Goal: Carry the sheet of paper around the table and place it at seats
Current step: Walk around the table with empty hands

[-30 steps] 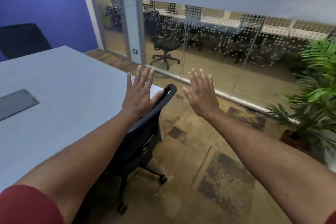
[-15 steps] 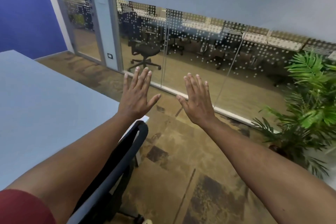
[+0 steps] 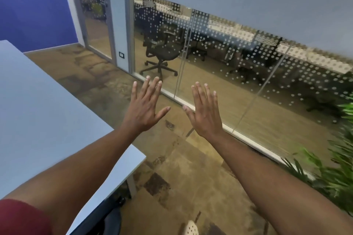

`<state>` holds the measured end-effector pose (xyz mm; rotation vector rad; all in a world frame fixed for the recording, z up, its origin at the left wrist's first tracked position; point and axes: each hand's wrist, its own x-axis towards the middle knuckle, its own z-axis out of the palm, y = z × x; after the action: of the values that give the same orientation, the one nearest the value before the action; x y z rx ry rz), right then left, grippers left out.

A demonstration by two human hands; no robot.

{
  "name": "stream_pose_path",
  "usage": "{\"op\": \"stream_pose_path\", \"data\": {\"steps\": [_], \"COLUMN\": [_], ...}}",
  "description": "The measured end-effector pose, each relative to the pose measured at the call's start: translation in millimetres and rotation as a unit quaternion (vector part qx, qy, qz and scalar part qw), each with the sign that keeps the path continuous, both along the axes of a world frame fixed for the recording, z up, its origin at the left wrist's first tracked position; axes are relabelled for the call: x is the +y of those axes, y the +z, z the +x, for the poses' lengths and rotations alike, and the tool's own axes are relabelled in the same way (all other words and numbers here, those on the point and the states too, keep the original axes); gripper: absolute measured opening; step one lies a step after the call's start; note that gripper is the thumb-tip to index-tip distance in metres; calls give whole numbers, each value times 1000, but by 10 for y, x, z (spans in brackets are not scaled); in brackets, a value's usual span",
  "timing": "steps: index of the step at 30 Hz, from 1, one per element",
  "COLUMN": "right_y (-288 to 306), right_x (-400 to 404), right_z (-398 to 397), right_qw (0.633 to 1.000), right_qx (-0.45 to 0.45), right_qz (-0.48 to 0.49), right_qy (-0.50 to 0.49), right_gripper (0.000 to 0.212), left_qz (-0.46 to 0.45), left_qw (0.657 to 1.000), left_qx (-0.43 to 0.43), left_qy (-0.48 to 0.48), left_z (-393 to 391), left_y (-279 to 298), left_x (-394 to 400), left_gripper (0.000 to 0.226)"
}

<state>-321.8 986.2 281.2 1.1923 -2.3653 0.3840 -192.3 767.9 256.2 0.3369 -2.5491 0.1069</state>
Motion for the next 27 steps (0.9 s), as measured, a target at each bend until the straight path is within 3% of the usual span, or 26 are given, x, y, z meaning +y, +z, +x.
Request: {"op": "stream_pose_path", "data": {"steps": [14, 27], "right_y": [-102, -501], "right_x": [-982, -3156], "right_z": [-2609, -3752], "right_qw": [995, 977], "right_qx": [1, -4], "right_qz": [28, 73], "right_qy": [98, 200], "right_gripper": [78, 80], "left_qz": [21, 77], "left_qw": [987, 960], "left_qx": [-19, 14], "left_qy": [159, 270], "left_z": [-1889, -2831], "left_y": [-250, -760], "left_x": [-672, -2389], "left_gripper": [96, 97]}}
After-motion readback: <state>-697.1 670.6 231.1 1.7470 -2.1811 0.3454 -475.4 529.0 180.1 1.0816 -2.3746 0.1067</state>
